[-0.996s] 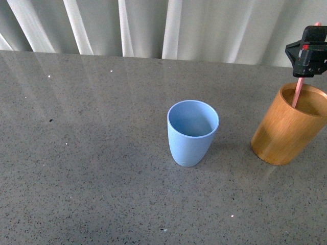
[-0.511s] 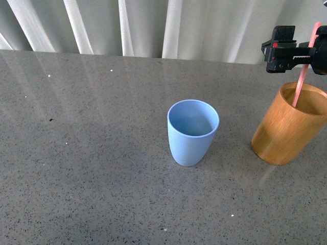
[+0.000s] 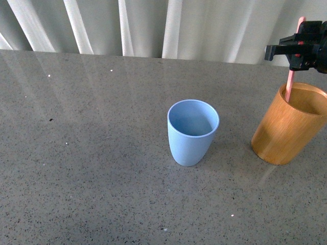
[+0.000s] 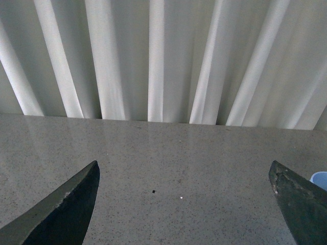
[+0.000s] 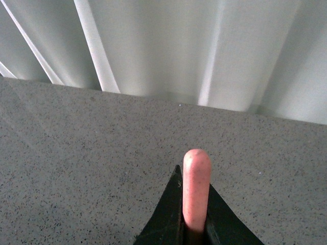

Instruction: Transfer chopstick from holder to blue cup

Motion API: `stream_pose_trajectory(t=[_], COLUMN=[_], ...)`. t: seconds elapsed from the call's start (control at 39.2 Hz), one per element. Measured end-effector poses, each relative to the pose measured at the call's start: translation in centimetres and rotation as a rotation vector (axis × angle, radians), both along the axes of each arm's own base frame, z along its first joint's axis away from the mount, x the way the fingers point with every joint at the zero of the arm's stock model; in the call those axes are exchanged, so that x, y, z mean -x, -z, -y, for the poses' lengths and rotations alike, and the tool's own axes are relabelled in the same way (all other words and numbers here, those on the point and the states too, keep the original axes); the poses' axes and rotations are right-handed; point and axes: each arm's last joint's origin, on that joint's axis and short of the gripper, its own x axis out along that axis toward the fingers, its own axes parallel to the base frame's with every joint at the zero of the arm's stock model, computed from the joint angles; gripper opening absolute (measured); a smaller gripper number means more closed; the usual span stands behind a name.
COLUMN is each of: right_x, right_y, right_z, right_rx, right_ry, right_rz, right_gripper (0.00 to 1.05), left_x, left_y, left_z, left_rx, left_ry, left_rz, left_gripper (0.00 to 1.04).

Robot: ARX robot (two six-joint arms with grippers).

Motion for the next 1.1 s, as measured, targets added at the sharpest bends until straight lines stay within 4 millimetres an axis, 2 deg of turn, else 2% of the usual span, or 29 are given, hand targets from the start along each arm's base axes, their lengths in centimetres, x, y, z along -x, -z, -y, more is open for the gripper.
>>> stream_pose_trajectory(t=[0.28, 0.51, 0.56, 0.72, 0.84, 0.94, 1.1], right_x=[1.3, 2.5, 2.8, 4.0, 5.0, 6.3, 7.2], right_y=[-3.6, -7.8, -8.8, -13.8, -16.3, -16.5, -14.2], right_z=[-0.2, -1.1, -1.4, -3.0, -4.6, -7.2, -9.6], right_rx=[0.016, 0.083, 0.097, 0.068, -0.015, -0.116, -0.158], right_ry=[-0.001, -0.016, -0.02, -0.05, -0.122, -0.24, -0.317], right_rz=[0.115, 0.273, 0.31, 0.455, 0.478, 0.426, 0.36], right_gripper=[0.01, 0.01, 0.01, 0.01, 0.01, 0.01, 0.01], left_x=[0.0, 0.0, 0.0, 0.0, 0.0, 0.0, 0.0], left_y=[0.0, 0.0, 0.0, 0.0, 0.0, 0.0, 0.0], left_z=[0.0, 0.0, 0.0, 0.0, 0.0, 0.0, 0.0], left_rx=[0.0, 0.0, 0.0, 0.0, 0.0, 0.0, 0.0], left_ry=[0.0, 0.0, 0.0, 0.0, 0.0, 0.0, 0.0], left_rz=[0.0, 0.0, 0.0, 0.0, 0.0, 0.0, 0.0], left_gripper=[0.98, 0.98, 0.98, 0.98, 0.98, 0.98, 0.98])
